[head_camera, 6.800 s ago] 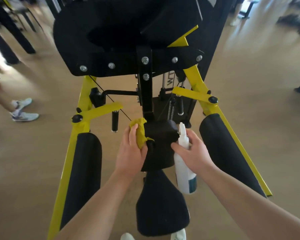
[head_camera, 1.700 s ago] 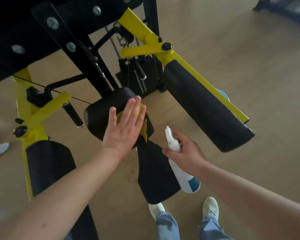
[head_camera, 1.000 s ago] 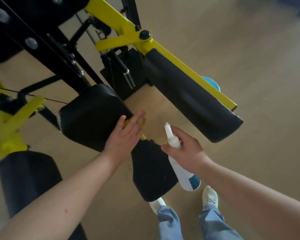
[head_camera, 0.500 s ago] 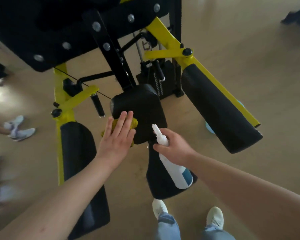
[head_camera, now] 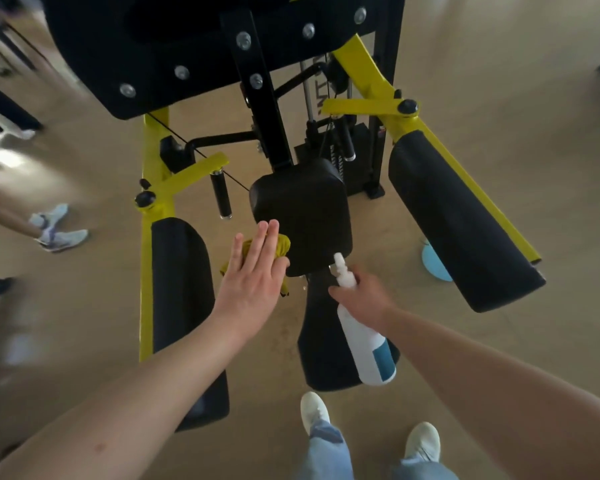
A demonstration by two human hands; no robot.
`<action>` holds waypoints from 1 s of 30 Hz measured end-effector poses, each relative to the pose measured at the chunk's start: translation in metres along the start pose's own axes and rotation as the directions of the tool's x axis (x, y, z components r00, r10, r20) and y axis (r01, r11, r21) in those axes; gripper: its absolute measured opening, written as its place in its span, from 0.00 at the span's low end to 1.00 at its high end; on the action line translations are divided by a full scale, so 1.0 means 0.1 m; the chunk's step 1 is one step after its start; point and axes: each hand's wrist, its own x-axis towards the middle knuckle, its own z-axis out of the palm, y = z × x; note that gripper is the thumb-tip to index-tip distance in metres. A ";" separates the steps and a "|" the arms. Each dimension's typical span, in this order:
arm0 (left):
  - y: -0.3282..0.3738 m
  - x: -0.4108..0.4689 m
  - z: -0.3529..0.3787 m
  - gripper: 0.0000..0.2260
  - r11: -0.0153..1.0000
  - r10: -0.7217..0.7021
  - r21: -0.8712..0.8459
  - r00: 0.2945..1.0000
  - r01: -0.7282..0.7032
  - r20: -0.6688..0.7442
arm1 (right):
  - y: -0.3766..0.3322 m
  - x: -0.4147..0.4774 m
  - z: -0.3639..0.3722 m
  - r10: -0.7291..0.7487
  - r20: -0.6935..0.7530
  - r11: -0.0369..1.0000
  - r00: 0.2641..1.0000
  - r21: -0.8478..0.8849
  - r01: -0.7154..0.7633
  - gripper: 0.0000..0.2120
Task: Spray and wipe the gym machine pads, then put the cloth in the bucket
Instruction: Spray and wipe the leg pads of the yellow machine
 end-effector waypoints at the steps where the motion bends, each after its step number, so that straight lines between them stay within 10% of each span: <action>1: 0.01 0.01 0.01 0.17 1.000 0.010 -0.006 1.000 -0.010 -0.020 | -0.01 -0.01 -0.03 -0.005 -0.002 1.000 1.000 0.030 0.005 0.16; 16: -0.03 0.44 -0.03 0.23 0.983 0.173 0.016 0.891 -0.183 -0.420 | -0.16 -0.11 -0.20 -0.130 0.022 0.958 0.991 0.260 0.120 0.15; 23: 0.12 1.01 0.15 0.53 0.977 0.075 0.212 0.975 -0.029 -0.211 | 0.06 -0.10 -0.26 -0.023 -0.027 0.961 0.999 0.276 0.029 0.12; 30: 0.33 1.30 0.43 0.38 0.827 0.417 0.446 0.905 -0.342 -0.080 | 0.32 0.02 -0.25 0.082 -0.136 0.942 0.987 0.333 -0.032 0.16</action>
